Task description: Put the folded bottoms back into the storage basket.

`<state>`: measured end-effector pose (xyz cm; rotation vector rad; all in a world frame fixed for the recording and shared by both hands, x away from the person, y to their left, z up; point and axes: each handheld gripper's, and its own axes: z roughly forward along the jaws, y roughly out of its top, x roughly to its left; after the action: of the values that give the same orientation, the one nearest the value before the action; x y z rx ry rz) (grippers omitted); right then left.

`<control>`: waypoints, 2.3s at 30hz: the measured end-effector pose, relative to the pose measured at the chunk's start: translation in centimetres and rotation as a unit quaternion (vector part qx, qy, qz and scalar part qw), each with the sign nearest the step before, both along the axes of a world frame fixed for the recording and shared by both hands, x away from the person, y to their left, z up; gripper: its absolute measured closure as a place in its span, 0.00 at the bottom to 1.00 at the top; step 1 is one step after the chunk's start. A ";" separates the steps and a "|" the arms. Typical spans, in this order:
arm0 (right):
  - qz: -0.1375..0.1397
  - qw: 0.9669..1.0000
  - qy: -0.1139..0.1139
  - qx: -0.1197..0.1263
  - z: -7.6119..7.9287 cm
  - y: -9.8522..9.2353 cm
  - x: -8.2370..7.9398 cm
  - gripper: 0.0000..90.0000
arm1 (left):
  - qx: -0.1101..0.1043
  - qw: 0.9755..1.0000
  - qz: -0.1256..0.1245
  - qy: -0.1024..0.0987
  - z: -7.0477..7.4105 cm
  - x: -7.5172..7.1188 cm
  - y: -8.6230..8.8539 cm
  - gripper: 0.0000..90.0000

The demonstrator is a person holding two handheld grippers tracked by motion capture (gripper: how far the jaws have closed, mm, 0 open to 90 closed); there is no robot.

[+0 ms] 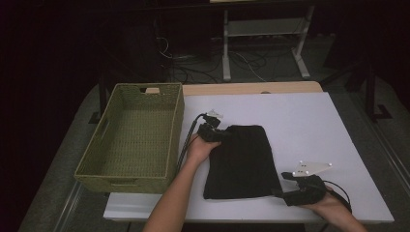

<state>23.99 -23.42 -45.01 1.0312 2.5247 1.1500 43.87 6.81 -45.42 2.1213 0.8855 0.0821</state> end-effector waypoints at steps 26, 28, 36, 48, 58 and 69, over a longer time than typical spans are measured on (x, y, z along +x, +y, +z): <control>0.061 0.997 -0.036 -0.045 -0.1 1.2 -0.3 0.93 | 0.000 1.000 -0.004 -0.011 0.3 -0.3 0.0 0.91; 0.059 0.997 -0.033 -0.044 0.0 1.3 -0.2 0.94 | -0.008 1.000 -0.005 -0.011 0.4 -0.2 0.1 0.91; 0.054 0.998 -0.045 0.005 1.5 1.3 0.8 0.94 | -0.049 0.999 -0.003 -0.017 2.0 -0.4 0.4 0.93; 0.052 0.992 -0.095 0.071 6.5 2.6 3.3 0.95 | -0.053 0.997 -0.020 -0.043 7.9 -0.6 -0.6 0.93; 0.066 0.986 -0.122 0.096 11.1 4.0 5.5 0.95 | -0.057 0.996 -0.038 -0.065 12.5 -0.5 -1.5 0.93; 0.078 0.982 -0.139 0.098 15.2 5.0 7.3 0.95 | -0.058 0.995 -0.048 -0.067 17.1 -0.5 -2.0 0.93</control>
<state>31.26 -18.45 -29.80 0.6617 2.3397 1.4949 43.36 4.85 -28.30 2.0208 0.6922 0.1189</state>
